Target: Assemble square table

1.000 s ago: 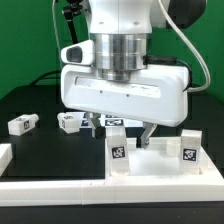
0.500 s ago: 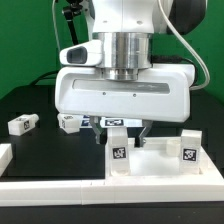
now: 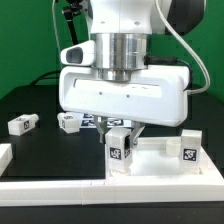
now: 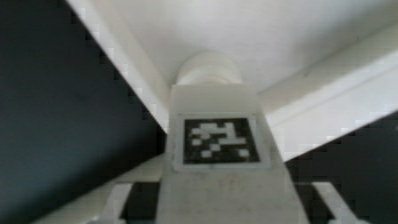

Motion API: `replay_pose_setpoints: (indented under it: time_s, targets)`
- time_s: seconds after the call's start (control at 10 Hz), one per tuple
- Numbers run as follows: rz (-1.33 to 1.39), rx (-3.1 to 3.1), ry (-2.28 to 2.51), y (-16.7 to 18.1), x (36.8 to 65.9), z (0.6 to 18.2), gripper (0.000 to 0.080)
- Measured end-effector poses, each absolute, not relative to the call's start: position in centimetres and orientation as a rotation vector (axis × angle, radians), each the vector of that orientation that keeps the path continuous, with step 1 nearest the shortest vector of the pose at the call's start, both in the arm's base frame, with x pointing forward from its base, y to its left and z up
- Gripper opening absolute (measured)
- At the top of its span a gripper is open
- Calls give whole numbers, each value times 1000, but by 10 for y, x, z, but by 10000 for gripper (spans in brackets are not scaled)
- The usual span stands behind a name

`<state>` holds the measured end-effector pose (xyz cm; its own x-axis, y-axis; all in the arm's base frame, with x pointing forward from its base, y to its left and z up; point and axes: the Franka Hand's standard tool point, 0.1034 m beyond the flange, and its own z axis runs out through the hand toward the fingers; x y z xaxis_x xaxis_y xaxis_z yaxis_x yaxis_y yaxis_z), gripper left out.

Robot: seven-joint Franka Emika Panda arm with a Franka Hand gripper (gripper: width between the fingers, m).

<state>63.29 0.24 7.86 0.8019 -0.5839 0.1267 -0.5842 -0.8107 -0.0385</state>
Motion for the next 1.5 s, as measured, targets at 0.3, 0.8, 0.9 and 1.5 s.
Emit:
replay_pose_setpoints:
  time_s: [0.3,0.8,0.9,1.5]
  targets:
    - [223,2750,-1659,-5,628,77,289]
    - [156,2445,-2247,-4,623,74,381]
    - [162,2487,-2196,-5,623,74,381]
    - [210,3004,-1143,6,621,74,647]
